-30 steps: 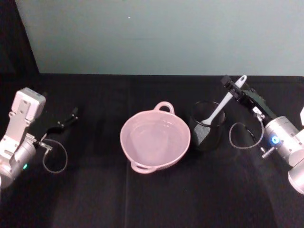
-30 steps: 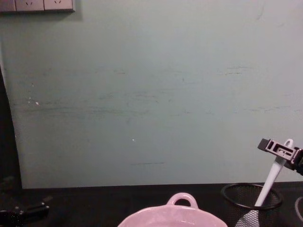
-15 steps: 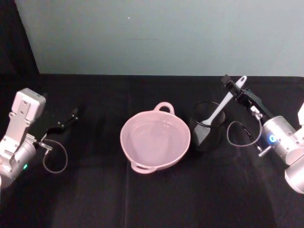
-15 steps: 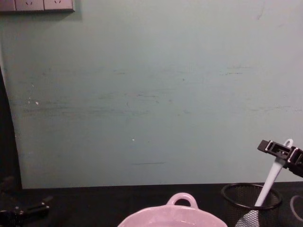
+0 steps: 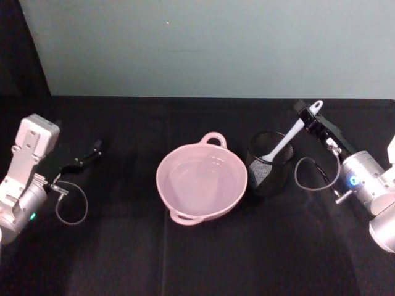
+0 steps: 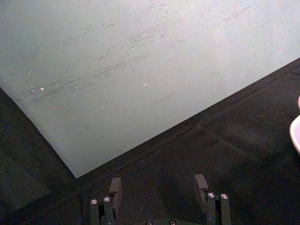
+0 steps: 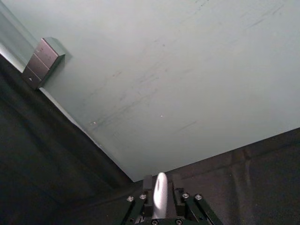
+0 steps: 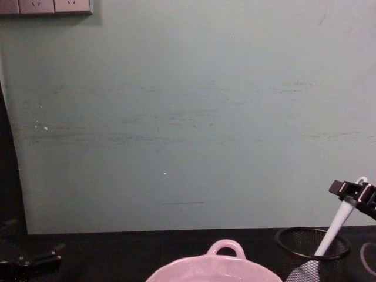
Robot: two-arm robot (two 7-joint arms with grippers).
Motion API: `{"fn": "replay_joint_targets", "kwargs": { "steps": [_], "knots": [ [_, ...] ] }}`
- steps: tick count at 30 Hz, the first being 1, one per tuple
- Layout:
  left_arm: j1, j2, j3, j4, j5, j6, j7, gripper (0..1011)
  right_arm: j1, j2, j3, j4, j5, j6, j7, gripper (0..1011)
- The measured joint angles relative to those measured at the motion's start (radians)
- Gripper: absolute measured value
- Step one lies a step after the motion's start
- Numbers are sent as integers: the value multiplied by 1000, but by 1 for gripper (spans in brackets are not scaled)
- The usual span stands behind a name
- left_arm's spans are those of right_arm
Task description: Use the one hand to pick up the spoon and stir the clear water in the bowl.
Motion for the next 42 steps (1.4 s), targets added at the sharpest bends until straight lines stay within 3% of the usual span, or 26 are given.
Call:
{"fn": "replay_joint_targets", "kwargs": {
  "steps": [4,7,15,24,35,42],
  "knots": [
    [0,0,0,0,0,0,0,1011,-3,8,-4,-17,-6,-4,-1,170],
    [0,0,0,0,0,0,0,1011,-10,25,-13,-54,-36,-12,-14,111],
    [0,0,0,0,0,0,0,1012,-18,74,-37,-152,-136,-17,-47,112],
    [0,0,0,0,0,0,0,1011,-3,147,-65,-280,-259,34,-49,111],
    [0,0,0,0,0,0,0,1011,19,198,-87,-368,-301,97,13,112],
    [0,0,0,0,0,0,0,1011,22,201,-89,-371,-303,102,23,112]
  ]
}}
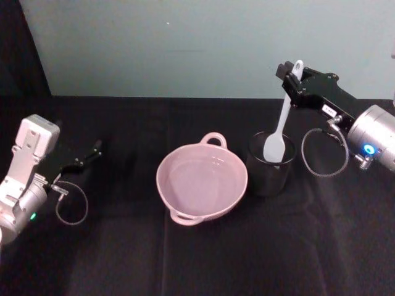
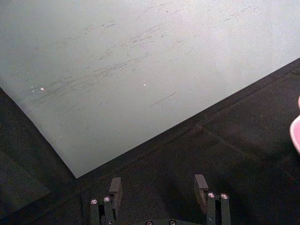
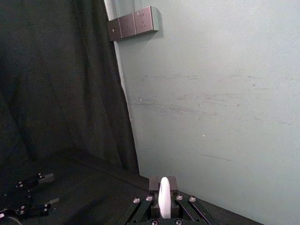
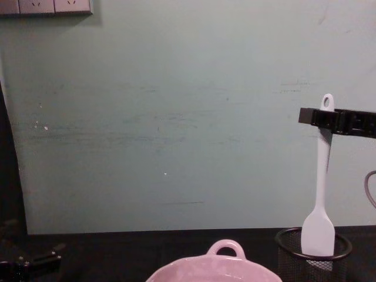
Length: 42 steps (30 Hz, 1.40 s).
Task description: Use the one hand to pick up the spoon and stir the clear water in the bowl.
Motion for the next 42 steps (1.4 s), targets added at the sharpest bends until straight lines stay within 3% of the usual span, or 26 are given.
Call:
{"fn": "replay_joint_targets", "kwargs": {
  "steps": [16,24,31,42],
  "knots": [
    [0,0,0,0,0,0,0,1011,-2,-3,3,4,1,-2,-4,112],
    [0,0,0,0,0,0,0,1011,-12,22,6,-55,-9,16,-4,111],
    [0,0,0,0,0,0,0,1011,49,21,-38,-83,-44,53,6,111],
    [0,0,0,0,0,0,0,1011,150,-45,-137,-42,-80,80,45,111]
  ]
}}
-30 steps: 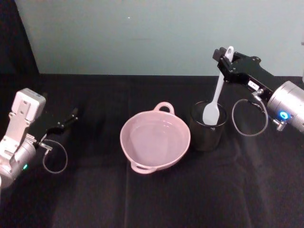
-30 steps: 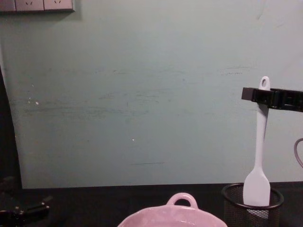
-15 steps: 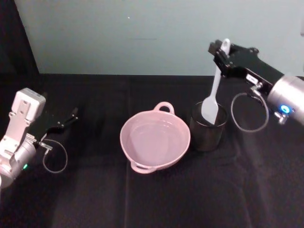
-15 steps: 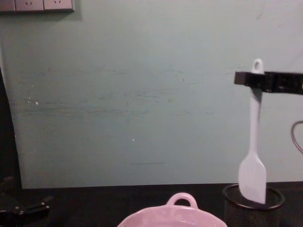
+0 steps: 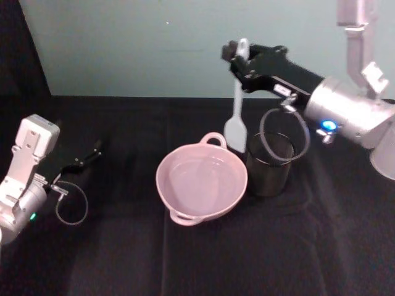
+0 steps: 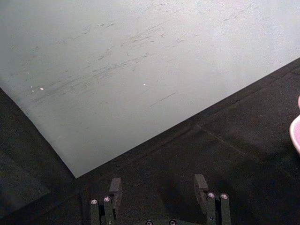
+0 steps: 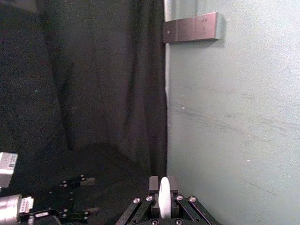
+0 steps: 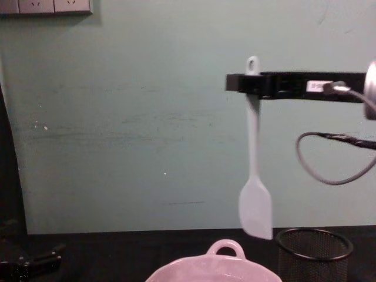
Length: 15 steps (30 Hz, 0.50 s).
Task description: Use the one hand to pick up the spoon and stir the clear water in the bowl.
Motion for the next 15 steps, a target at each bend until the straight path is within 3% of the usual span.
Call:
{"fn": "replay_joint_targets", "kwargs": {
  "steps": [7,15],
  "knots": [
    [0,0,0,0,0,0,0,1011,32,-57,-63,105,-19,-53,52,111],
    [0,0,0,0,0,0,0,1011,30,-106,-105,208,-29,-129,102,111]
  ]
}}
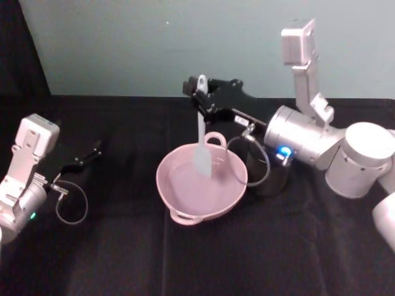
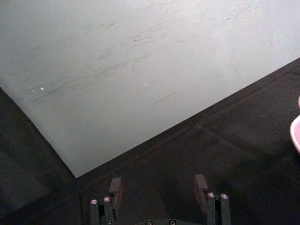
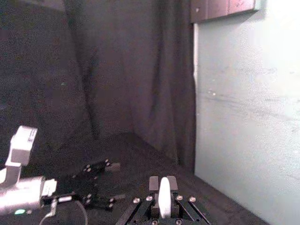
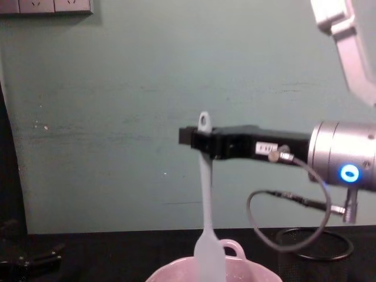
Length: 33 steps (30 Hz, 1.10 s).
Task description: Use the one hand to pick up the spoon and stir the clear water in the bowl.
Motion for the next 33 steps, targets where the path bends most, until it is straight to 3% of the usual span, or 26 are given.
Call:
{"fn": "replay_joint_targets", "kwargs": {
  "steps": [16,26,33],
  "knots": [
    [0,0,0,0,0,0,0,1011,-45,-33,-23,59,-12,-57,37,111],
    [0,0,0,0,0,0,0,1011,-1,-98,-33,158,-39,-89,37,112],
    [0,0,0,0,0,0,0,1011,38,-131,-12,230,-57,-108,19,111]
  ]
}}
